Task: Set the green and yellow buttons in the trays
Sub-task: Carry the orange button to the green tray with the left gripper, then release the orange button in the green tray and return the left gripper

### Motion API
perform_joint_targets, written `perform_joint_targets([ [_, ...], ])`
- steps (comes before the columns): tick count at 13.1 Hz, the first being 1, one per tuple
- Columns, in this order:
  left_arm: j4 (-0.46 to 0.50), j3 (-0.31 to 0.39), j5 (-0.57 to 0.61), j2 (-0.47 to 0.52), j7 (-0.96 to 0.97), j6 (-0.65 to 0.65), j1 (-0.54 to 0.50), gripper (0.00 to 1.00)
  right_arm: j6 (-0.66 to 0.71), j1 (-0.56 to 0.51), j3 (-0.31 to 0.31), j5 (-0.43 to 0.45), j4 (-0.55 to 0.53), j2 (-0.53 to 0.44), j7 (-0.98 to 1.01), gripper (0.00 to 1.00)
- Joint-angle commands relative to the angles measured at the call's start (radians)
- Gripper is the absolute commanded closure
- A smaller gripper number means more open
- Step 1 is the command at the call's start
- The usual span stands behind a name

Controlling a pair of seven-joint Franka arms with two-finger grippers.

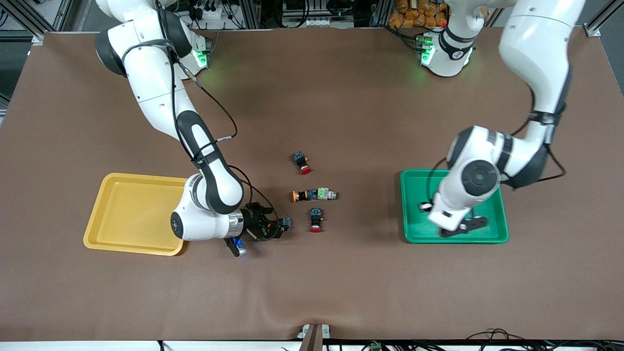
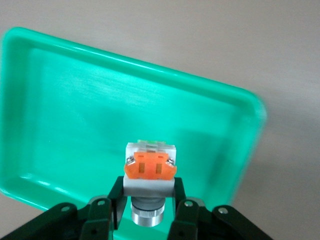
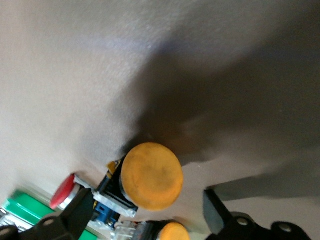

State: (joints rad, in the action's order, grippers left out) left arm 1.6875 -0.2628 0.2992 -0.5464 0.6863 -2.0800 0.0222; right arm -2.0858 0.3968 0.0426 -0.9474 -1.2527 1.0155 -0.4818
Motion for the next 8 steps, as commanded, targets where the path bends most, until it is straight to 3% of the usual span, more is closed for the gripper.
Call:
perform_joint_targets([
  [1,0.058,-0.013,0.043,0.003,-0.004,-0.009,-0.059,1.00,-0.013,-0.012,-0.003,-0.019,-0.020,0.026,0.162,0.73],
  [5,0.074,-0.013,0.043,-0.017,-0.037,-0.029,-0.139,1.00,-0.059,-0.035,-0.003,-0.021,-0.011,0.051,0.183,0.70],
  [6,0.075,-0.015,0.043,-0.026,-0.059,-0.034,-0.166,0.82,-0.059,-0.039,-0.003,-0.019,-0.011,0.051,0.184,0.70],
  [7,0.075,-0.015,0.043,-0.026,-0.091,-0.043,-0.185,0.11,-0.060,-0.038,-0.003,-0.019,-0.011,0.051,0.190,0.70],
  [8,0.081,-0.019,0.038,-0.017,-0.126,-0.041,-0.203,0.00,-0.068,-0.039,-0.003,-0.019,-0.010,0.052,0.201,0.70],
])
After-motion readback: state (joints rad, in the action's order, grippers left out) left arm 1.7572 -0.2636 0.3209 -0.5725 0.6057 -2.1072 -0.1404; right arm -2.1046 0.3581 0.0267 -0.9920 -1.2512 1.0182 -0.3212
